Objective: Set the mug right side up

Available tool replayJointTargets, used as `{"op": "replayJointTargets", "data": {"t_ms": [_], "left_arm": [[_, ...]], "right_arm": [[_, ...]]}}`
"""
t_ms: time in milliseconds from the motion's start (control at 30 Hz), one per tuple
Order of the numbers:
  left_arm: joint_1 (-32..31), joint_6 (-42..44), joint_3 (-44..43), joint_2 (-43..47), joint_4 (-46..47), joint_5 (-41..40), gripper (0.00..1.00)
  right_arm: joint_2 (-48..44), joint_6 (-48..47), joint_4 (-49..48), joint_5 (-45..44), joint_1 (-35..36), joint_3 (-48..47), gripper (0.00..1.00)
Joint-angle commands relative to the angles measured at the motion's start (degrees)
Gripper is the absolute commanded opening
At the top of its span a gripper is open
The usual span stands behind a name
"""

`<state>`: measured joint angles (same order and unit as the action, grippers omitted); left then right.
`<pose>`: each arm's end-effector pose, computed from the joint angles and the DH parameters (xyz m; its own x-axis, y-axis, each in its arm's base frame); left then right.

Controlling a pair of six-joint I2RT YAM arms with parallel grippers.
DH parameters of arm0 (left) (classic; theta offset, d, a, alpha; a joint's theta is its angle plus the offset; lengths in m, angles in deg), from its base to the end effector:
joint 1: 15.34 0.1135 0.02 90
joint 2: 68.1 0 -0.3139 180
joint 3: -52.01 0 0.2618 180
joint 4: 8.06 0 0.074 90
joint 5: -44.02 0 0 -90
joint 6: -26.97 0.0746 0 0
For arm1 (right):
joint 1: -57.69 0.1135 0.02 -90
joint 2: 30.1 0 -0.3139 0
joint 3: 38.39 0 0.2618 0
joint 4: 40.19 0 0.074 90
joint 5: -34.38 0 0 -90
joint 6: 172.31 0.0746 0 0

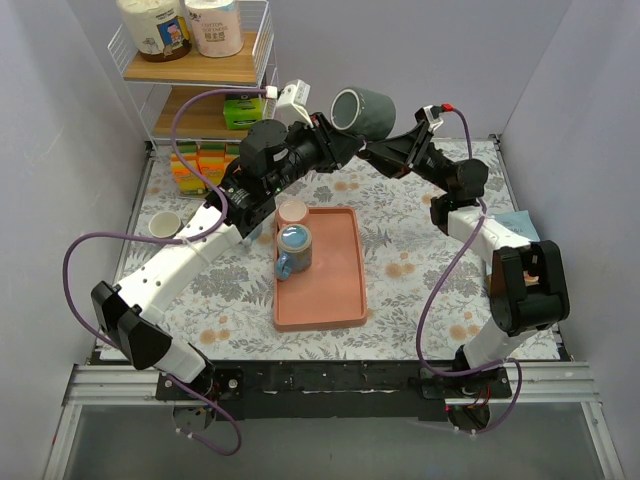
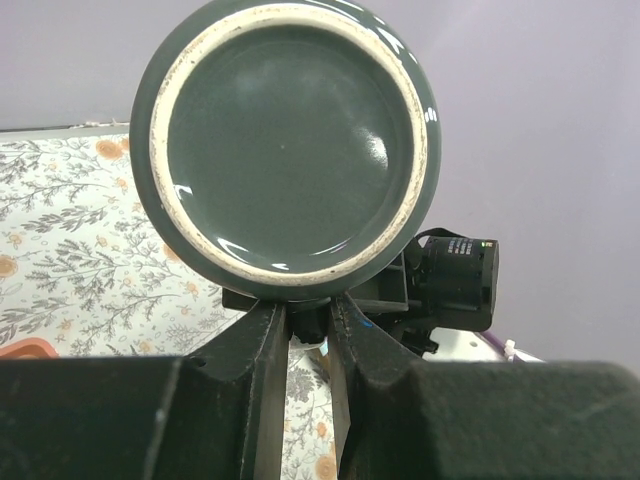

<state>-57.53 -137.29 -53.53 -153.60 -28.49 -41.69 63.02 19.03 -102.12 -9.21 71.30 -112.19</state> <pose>0.2850 -0.2659 0.5151 -0.6993 -0.6615 -0.2708 0.1919 0.1912 -0.9626 0.3532 0.1411 0.4252 -0.7964 0.5027 -0.3361 -0.5114 -0.2633 0.8180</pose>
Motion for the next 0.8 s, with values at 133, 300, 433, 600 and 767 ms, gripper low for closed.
{"op": "replayJointTargets", "data": {"t_ms": [133,300,433,600,767], "left_arm": [[-0.34,-1.24,0.62,5.16,5.77,2.21,0.0],[-0.34,-1.59,2.02,5.95,6.91,1.42,0.0],[-0.34,-2.2,4.57,7.26,9.99,-0.07,0.0],[-0.34,-2.29,4.93,7.89,10.78,-0.52,0.0],[-0.34,-2.56,6.68,9.11,10.87,-1.3,0.0]], "right_arm": [[2.33,5.53,-26.94,-2.03,1.07,-4.22,0.45],[3.99,8.96,-31.68,-2.12,1.95,-6.5,0.36],[4.52,9.67,-32.76,-2.29,2.92,-6.86,0.41],[4.79,9.32,-33.02,-2.73,3.8,-6.51,0.47],[5.05,8.96,-32.93,-2.91,3.88,-7.56,0.51]]}}
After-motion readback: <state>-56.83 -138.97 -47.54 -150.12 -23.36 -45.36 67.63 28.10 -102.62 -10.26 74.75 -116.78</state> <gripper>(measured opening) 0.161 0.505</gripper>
